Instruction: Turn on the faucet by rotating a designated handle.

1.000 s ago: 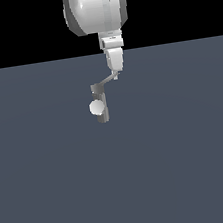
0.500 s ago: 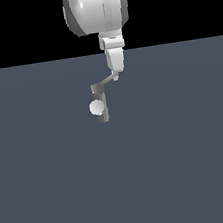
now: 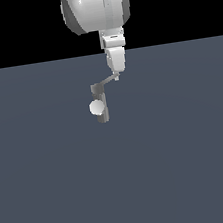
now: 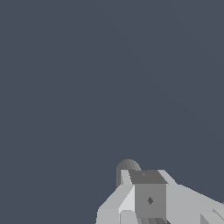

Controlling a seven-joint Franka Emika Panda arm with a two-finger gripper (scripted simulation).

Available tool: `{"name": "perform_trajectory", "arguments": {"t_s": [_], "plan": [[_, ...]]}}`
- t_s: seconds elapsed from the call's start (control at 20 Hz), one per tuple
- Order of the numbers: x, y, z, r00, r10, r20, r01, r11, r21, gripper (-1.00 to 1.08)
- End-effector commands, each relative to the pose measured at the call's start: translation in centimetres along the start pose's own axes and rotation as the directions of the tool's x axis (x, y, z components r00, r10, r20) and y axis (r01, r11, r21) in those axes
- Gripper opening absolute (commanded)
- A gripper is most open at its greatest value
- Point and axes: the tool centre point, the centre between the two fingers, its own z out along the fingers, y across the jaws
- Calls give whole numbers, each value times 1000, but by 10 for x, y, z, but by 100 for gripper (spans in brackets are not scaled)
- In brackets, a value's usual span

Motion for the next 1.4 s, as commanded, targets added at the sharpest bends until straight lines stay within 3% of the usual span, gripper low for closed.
{"name": "perform_trajectory", "arguments": {"t_s": [0.0,0.6,0.65,1.35], "plan": [[3,10,3,1000,4,0,-4,1000,-10,-100],[5,38,3,1000,4,0,-4,1000,-10,-100],[-5,26,-10,1000,-10,0,10,1000,19,-100],[-26,67,-2,1000,-2,0,2,1000,2,-100]]}}
